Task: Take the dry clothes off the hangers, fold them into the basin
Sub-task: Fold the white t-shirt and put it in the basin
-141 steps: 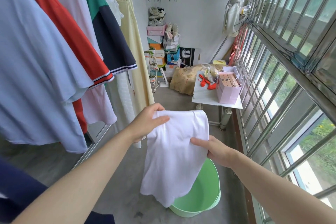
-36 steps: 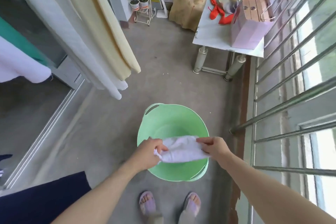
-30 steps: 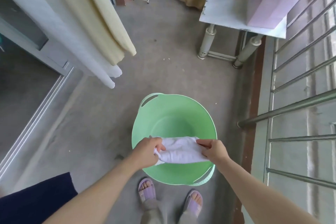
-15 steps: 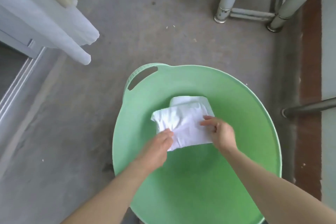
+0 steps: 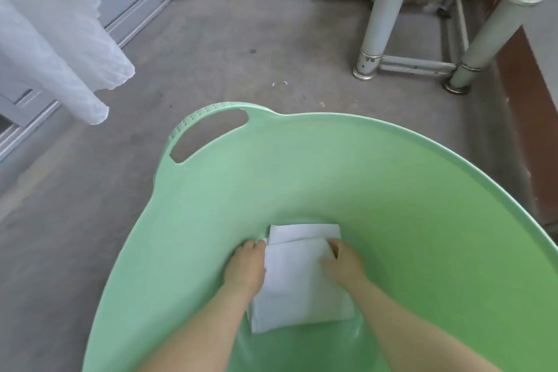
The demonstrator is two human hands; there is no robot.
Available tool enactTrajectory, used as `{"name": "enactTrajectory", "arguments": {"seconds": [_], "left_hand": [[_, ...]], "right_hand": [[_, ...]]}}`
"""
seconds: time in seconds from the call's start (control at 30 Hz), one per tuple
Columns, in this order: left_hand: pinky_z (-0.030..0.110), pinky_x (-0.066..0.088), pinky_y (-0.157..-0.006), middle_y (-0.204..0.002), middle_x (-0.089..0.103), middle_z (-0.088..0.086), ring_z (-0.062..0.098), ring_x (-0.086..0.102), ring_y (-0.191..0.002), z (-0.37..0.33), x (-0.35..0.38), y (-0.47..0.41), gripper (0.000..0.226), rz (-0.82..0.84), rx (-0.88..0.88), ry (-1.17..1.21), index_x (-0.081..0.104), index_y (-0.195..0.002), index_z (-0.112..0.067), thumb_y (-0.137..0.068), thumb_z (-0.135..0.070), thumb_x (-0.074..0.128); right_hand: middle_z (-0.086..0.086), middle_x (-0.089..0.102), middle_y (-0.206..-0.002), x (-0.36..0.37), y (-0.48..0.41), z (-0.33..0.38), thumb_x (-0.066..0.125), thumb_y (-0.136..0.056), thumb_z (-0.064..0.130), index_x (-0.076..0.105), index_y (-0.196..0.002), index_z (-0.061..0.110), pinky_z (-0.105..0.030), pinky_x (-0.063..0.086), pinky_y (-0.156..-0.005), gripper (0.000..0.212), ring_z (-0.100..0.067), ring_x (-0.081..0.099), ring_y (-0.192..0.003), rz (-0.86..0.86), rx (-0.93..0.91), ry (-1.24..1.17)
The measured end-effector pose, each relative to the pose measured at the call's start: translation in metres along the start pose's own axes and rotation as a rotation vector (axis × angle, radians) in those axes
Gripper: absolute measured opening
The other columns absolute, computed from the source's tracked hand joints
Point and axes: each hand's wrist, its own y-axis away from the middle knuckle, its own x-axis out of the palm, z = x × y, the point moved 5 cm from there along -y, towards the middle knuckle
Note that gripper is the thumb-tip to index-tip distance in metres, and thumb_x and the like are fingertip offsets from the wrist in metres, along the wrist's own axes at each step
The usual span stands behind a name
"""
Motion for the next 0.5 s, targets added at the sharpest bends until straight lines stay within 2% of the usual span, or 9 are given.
{"name": "enactTrajectory", "arguments": {"seconds": [0.1,0.17,0.2,0.23,0.27,0.33,0.37,0.43,0.5], "left_hand": [[0.031,0.041,-0.098,-0.133,0.045,0.008,0.025,0.05,-0.121,0.006,0.014,-0.006,0.053,0.135,-0.072,0.02,0.044,-0.132,-0.013,-0.085,-0.025,0.064],[0.031,0.046,-0.093,-0.13,0.054,0.008,0.026,0.056,-0.116,0.002,0.023,0.0,0.053,0.325,-0.039,-0.048,0.051,-0.126,-0.013,-0.079,-0.03,0.07],[0.032,0.048,-0.091,-0.127,0.058,0.009,0.027,0.058,-0.113,-0.001,0.025,0.004,0.052,0.418,0.003,-0.124,0.055,-0.123,-0.013,-0.078,-0.033,0.072],[0.033,0.049,-0.091,-0.125,0.06,0.009,0.027,0.06,-0.111,-0.003,0.025,0.009,0.051,0.488,0.036,-0.186,0.059,-0.121,-0.012,-0.077,-0.034,0.073],[0.034,0.049,-0.091,-0.123,0.062,0.01,0.028,0.061,-0.11,-0.007,0.021,0.013,0.048,0.541,0.061,-0.218,0.061,-0.119,-0.01,-0.078,-0.032,0.073],[0.036,0.05,-0.088,-0.119,0.062,0.013,0.03,0.062,-0.105,-0.014,0.012,0.017,0.043,0.642,0.089,-0.206,0.062,-0.117,-0.005,-0.08,-0.026,0.072],[0.035,0.049,-0.084,-0.115,0.061,0.016,0.03,0.061,-0.099,-0.016,0.01,0.018,0.041,0.707,0.09,-0.156,0.062,-0.116,-0.004,-0.081,-0.023,0.071],[0.032,0.046,-0.081,-0.109,0.06,0.012,0.021,0.057,-0.093,-0.02,0.002,0.018,0.038,0.868,0.05,-0.003,0.06,-0.118,-0.006,-0.082,-0.017,0.069],[0.033,0.046,-0.086,-0.111,0.058,0.003,0.017,0.055,-0.098,-0.022,-0.004,0.013,0.038,0.949,-0.027,0.144,0.058,-0.119,-0.013,-0.082,-0.015,0.064]], "right_hand": [[-0.005,0.059,-0.127,0.013,-0.002,-0.006,0.06,-0.087,0.019,0.048,-0.13,0.012,-0.022,0.041,-0.077,0.046,-0.022,0.058,-0.112,0.028,0.048,0.063],[-0.008,0.055,-0.134,0.019,0.003,-0.014,0.061,-0.087,0.025,0.044,-0.136,0.01,-0.025,0.043,-0.088,0.053,-0.023,0.055,-0.119,0.121,0.088,0.155],[-0.008,0.056,-0.132,0.021,0.008,-0.017,0.063,-0.085,0.027,0.048,-0.133,0.011,-0.025,0.044,-0.089,0.053,-0.023,0.056,-0.118,0.188,0.113,0.198],[-0.008,0.062,-0.123,0.022,0.012,-0.019,0.065,-0.081,0.026,0.057,-0.124,0.013,-0.025,0.047,-0.084,0.046,-0.022,0.06,-0.11,0.257,0.13,0.206],[-0.006,0.067,-0.106,0.022,0.017,-0.02,0.067,-0.074,0.025,0.065,-0.106,0.016,-0.024,0.047,-0.073,0.033,-0.02,0.063,-0.095,0.303,0.138,0.184],[0.001,0.056,-0.069,0.014,0.024,-0.013,0.059,-0.056,0.027,0.057,-0.066,0.019,-0.022,0.036,-0.053,0.013,-0.015,0.052,-0.064,0.302,0.127,0.136],[0.003,0.048,-0.059,0.011,0.026,-0.011,0.053,-0.051,0.026,0.049,-0.056,0.018,-0.022,0.03,-0.049,0.01,-0.014,0.044,-0.056,0.277,0.113,0.107],[0.003,0.043,-0.052,0.002,0.027,-0.004,0.054,-0.062,0.023,0.043,-0.05,0.018,-0.023,0.027,-0.049,0.017,-0.013,0.039,-0.051,0.229,0.086,0.019],[0.001,0.042,-0.053,-0.005,0.026,-0.002,0.053,-0.081,0.018,0.041,-0.051,0.018,-0.027,0.026,-0.052,0.032,-0.015,0.036,-0.052,0.165,0.102,-0.097]]}}
